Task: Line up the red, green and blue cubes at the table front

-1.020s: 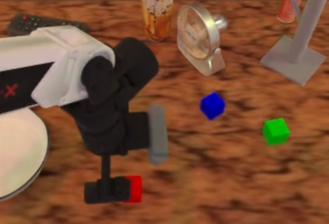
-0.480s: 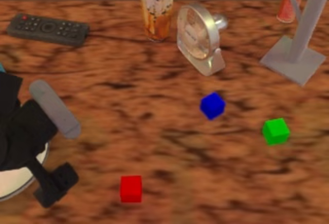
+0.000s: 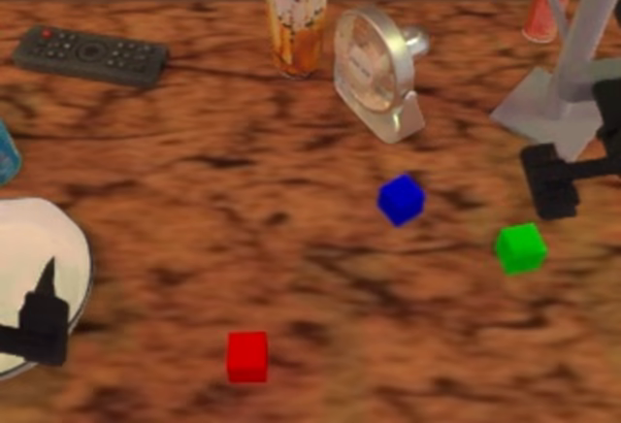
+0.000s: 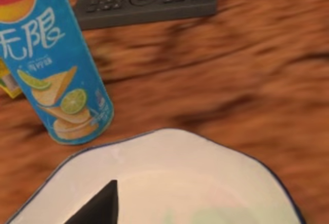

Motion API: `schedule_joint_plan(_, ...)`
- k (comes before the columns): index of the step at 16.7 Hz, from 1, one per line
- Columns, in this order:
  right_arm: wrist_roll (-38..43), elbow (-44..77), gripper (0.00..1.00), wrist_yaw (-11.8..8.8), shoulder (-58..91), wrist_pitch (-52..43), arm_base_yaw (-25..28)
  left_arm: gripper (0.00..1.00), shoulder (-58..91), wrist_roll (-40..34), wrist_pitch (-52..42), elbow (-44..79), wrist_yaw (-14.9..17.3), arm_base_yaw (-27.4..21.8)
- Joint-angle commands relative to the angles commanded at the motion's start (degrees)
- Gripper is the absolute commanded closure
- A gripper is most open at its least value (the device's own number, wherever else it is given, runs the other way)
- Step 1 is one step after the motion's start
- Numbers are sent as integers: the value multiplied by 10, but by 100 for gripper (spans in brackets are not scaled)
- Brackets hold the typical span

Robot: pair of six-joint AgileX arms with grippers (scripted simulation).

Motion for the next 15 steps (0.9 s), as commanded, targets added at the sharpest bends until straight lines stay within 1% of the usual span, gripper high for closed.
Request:
schedule_joint_plan(3, 7, 90, 0, 0, 119, -62, 20, 0, -90, -57, 70, -55, 3, 37)
schedule_joint_plan(6, 11, 153, 0, 0, 198, -102, 34, 0, -149, -97, 121, -84, 7, 60)
schedule_joint_plan(9, 13, 178, 0, 0, 226, -116, 40, 0, -177, -113, 143, -92, 8, 68)
schedule_joint_plan(15, 12, 169, 0, 0, 229, -106, 37, 0, -177, -113, 143, -92, 8, 68)
